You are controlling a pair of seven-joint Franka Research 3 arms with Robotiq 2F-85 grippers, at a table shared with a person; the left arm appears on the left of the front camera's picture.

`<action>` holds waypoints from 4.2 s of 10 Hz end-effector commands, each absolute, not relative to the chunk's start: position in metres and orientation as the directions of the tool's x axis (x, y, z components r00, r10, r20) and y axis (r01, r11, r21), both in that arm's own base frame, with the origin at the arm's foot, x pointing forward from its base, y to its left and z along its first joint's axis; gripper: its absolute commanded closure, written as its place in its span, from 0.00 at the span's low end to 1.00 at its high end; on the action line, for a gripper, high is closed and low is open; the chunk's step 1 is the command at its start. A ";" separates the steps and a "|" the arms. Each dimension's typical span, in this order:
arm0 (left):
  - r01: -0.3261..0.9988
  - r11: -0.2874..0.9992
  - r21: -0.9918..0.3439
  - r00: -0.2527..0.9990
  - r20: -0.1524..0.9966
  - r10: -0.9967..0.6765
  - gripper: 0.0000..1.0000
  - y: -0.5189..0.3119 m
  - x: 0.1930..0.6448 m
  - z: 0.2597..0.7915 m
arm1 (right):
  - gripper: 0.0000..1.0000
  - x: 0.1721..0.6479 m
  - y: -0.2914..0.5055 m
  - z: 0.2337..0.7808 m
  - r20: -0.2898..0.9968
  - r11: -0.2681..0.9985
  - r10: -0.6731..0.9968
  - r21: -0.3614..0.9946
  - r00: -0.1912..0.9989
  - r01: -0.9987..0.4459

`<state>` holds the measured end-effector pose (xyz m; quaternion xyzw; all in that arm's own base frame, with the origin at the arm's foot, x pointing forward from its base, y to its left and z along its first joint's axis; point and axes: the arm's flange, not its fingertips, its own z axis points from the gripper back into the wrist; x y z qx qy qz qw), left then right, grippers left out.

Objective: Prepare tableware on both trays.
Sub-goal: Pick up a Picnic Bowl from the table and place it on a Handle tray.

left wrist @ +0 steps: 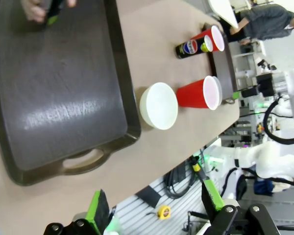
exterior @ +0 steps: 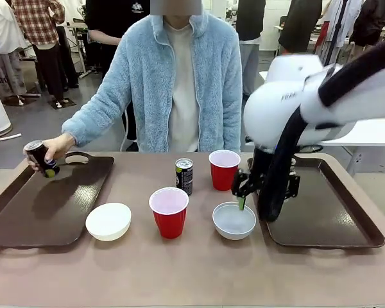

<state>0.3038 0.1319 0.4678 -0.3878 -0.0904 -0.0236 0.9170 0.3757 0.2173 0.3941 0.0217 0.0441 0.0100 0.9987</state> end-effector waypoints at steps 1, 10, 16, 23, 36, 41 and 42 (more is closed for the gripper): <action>0.118 0.692 -0.712 0.982 0.189 0.027 0.00 0.134 0.303 0.468 | 0.00 0.386 0.228 0.364 -0.084 1.000 -0.002 0.005 0.996 0.002; 0.118 0.692 -0.712 0.982 0.189 0.027 0.00 0.134 0.303 0.468 | 1.00 0.396 0.243 0.339 -0.071 0.996 0.082 0.023 0.994 -0.081; 0.118 0.692 -0.712 0.982 0.189 0.027 0.00 0.134 0.303 0.468 | 1.00 0.394 0.239 0.343 -0.051 0.998 0.061 0.023 0.997 -0.060; 0.118 0.692 -0.712 0.982 0.189 0.027 0.00 0.134 0.303 0.468 | 1.00 0.387 0.215 0.459 -0.072 0.993 -0.032 0.114 0.997 0.040; 0.118 0.692 -0.712 0.982 0.189 0.027 0.00 0.134 0.303 0.468 | 1.00 0.448 0.024 0.409 -0.163 0.954 -0.293 0.017 0.942 0.299; 0.118 0.692 -0.712 0.982 0.189 0.027 0.00 0.134 0.303 0.468 | 1.00 0.332 0.067 0.436 -0.126 0.990 -0.138 0.009 0.982 0.141; 0.118 0.692 -0.712 0.982 0.189 0.027 0.00 0.134 0.303 0.468 | 1.00 0.308 0.079 0.445 -0.135 0.992 -0.122 -0.043 0.983 0.117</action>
